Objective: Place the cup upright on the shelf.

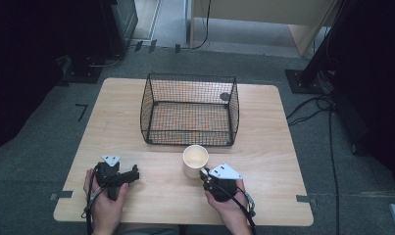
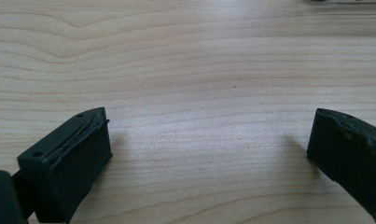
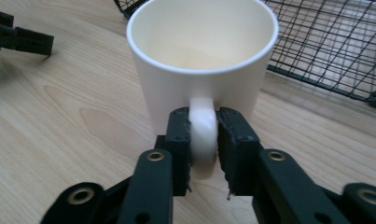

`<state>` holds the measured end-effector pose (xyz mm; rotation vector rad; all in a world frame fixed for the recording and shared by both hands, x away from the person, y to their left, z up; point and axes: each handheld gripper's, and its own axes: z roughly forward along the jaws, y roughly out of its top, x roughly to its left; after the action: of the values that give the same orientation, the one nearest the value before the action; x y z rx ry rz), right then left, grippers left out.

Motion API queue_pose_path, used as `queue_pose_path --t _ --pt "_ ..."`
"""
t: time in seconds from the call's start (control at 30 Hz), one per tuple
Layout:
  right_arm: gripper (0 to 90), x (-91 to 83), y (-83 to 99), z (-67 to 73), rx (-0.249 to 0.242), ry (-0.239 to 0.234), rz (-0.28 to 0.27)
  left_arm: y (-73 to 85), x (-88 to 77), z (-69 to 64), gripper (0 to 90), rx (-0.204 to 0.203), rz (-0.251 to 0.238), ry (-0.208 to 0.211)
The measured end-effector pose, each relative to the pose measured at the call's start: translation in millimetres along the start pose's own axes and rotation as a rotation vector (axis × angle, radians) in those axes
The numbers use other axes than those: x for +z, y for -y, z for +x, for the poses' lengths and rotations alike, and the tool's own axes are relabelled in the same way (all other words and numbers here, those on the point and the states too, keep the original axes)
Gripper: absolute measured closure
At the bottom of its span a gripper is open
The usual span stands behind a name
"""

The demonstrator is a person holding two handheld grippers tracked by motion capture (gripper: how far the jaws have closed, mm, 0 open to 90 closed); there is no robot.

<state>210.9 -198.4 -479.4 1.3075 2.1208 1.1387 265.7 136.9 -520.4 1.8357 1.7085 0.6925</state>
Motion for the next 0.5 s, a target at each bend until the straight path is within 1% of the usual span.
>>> queue_pose_path --t 0.07,0.1,0.13,0.2,0.27,0.43,0.5 --pt "78.7 0.5 -0.5 -0.7 -0.002 -0.005 0.006 0.0 0.0 0.0 0.0 0.0 0.0 0.0" --pt "79.8 0.8 -0.6 -3.2 0.0 -0.04 0.006 0.0 0.0 0.0 0.0 0.0 0.0 0.0" --pt "80.3 0.6 -0.7 -4.0 -0.007 -0.045 0.009 0.0 0.0 0.0 0.0 0.0 0.0 0.0" --pt "80.6 -0.3 -1.6 -4.6 -0.038 -0.04 0.013 0.0 0.0 0.0 0.0 0.0 0.0 0.0" --pt "80.7 -0.9 -2.1 -5.7 -0.04 -0.043 0.01 0.0 0.0 0.0 0.0 0.0 0.0 0.0" --pt "80.9 -5.1 -8.4 -10.1 -0.038 -0.075 0.004 0.0 0.0 0.0 0.0 0.0 0.0 0.0" --pt "80.9 -8.0 -12.2 -11.7 -0.044 -0.088 -0.005 0.0 0.0 0.0 0.0 0.0 0.0 0.0"
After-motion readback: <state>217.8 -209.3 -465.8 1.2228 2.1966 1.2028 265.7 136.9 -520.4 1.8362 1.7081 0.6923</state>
